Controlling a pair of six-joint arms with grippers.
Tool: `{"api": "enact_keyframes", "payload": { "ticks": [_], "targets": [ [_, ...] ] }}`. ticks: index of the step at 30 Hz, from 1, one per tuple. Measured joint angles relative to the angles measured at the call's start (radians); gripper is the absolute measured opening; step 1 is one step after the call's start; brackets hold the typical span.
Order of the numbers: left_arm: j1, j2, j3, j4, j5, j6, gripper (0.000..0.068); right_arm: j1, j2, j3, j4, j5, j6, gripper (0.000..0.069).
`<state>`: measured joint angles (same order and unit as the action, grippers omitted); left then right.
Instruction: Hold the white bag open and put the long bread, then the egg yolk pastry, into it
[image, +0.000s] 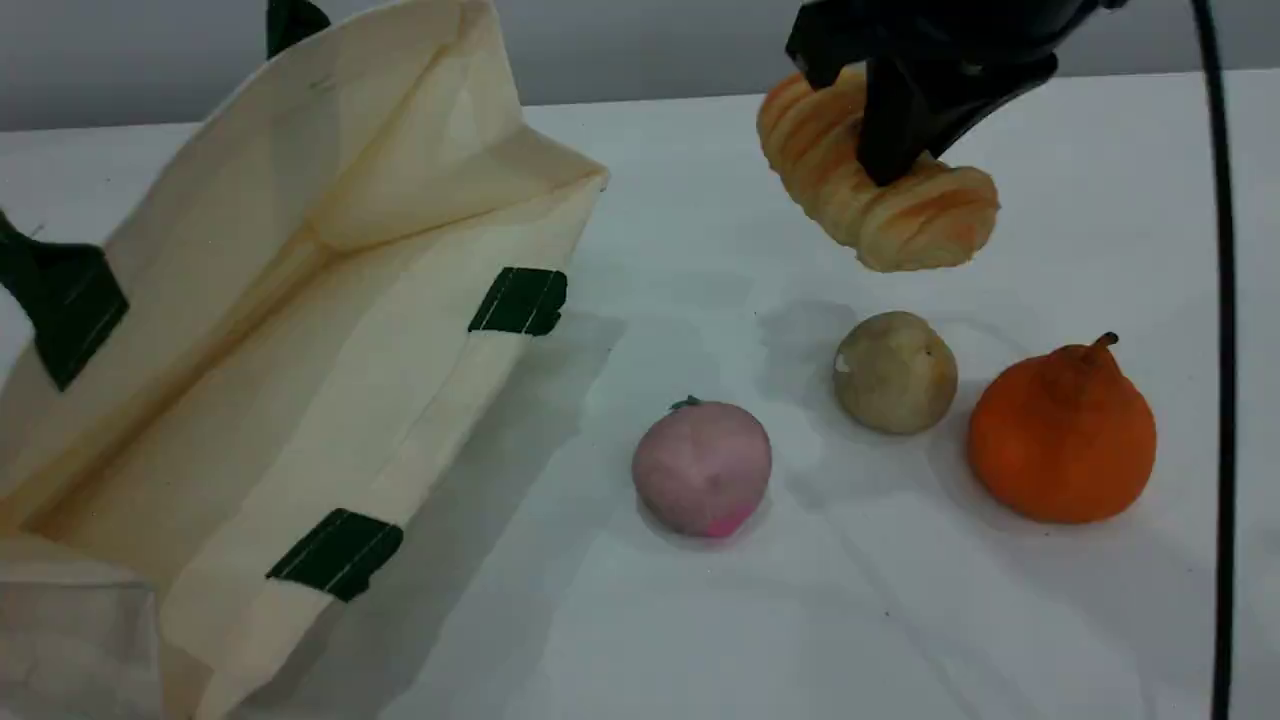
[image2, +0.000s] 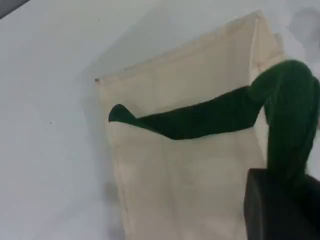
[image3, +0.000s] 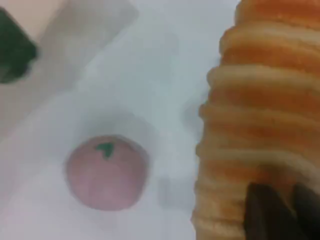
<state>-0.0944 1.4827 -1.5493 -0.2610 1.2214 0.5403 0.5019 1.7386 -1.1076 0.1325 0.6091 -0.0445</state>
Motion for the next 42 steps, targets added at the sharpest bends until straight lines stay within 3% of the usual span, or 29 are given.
{"api": "enact_keyframes", "payload": {
  "ticks": [8,13,17,24,42],
  "targets": [
    [0.0,0.0,0.0,-0.002,0.0,0.0,0.0086,0.136,-0.149,0.234,0.339,-0.219,-0.204,0.0047],
    [0.0,0.0,0.0,-0.003,0.0,0.001,0.0086,0.255,-0.12,0.245,0.531,-0.34,-0.301,0.0047],
    [0.0,0.0,0.0,-0.008,0.0,-0.026,0.0086,0.292,-0.082,0.241,0.59,-0.373,-0.304,0.0047],
    [0.0,0.0,0.0,-0.007,0.0,-0.023,0.0086,0.311,0.005,0.182,0.624,-0.36,-0.306,0.0047],
    [0.0,0.0,0.0,-0.056,0.0,-0.014,0.0086,0.34,0.267,-0.13,0.652,-0.258,-0.367,0.0047]
  ]
}}
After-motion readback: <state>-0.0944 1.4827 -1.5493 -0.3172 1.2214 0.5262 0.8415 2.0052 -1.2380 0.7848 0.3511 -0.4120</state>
